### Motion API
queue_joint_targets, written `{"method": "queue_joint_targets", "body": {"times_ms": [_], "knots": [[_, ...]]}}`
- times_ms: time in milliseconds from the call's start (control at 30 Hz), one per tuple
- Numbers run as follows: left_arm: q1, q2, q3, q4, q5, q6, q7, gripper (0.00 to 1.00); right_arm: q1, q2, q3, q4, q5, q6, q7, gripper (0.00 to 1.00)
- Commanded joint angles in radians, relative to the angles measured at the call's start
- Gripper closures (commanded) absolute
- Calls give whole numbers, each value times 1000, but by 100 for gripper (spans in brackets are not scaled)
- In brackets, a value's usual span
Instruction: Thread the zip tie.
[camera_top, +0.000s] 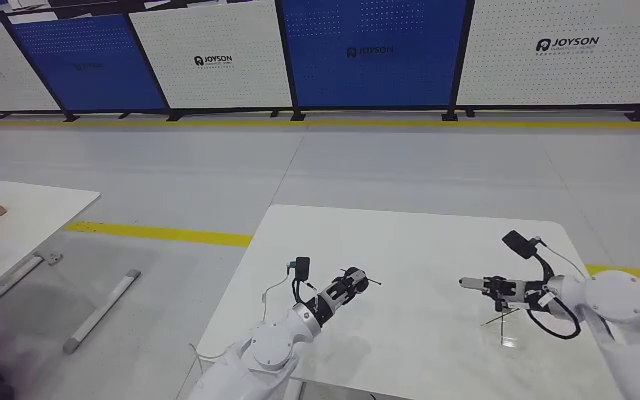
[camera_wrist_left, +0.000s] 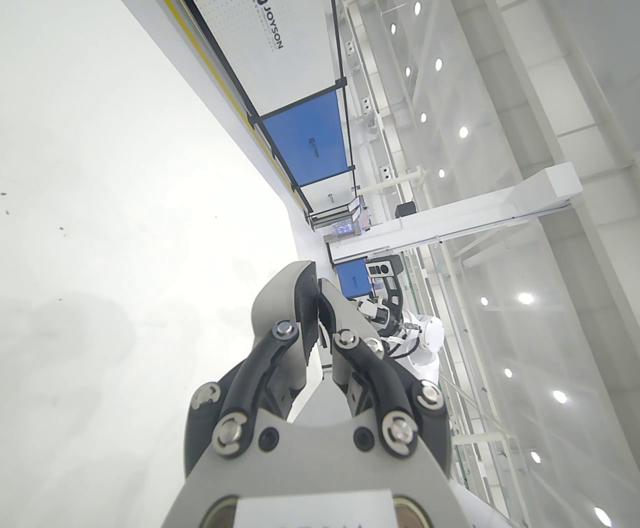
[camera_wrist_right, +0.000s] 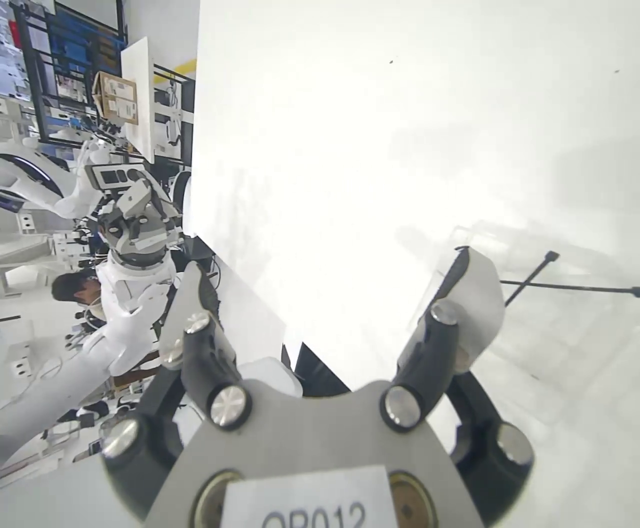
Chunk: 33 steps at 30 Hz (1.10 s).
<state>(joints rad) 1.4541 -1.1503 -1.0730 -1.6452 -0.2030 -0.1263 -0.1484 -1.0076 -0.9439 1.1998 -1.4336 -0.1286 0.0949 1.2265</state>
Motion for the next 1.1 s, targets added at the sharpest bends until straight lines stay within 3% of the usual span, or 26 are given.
{"method": "queue_joint_targets", "body": {"times_ms": [0, 100, 200, 300, 367, 800, 933, 1067], "knots": [[0, 0, 0, 0, 0, 0, 0, 100, 0, 3, 14, 12, 21, -19, 26, 0], [0, 0, 0, 0, 0, 0, 0, 100, -3, 15, 51, 24, 30, -32, 69, 0], [0, 0, 0, 0, 0, 0, 0, 100, -16, 27, 73, 3, -38, 26, 70, 0], [0, 0, 0, 0, 0, 0, 0, 100, -30, 35, 83, -11, -56, 37, 102, 0], [0, 0, 0, 0, 0, 0, 0, 100, -26, 36, 67, -13, -95, 64, 108, 0], [0, 0, 0, 0, 0, 0, 0, 100, -36, 36, 64, -12, -96, 54, 93, 0], [0, 0, 0, 0, 0, 0, 0, 100, -20, 42, 41, -12, -156, 90, 163, 0], [0, 0, 0, 0, 0, 0, 0, 100, 4, 40, 13, -12, -198, 137, 154, 0]]}}
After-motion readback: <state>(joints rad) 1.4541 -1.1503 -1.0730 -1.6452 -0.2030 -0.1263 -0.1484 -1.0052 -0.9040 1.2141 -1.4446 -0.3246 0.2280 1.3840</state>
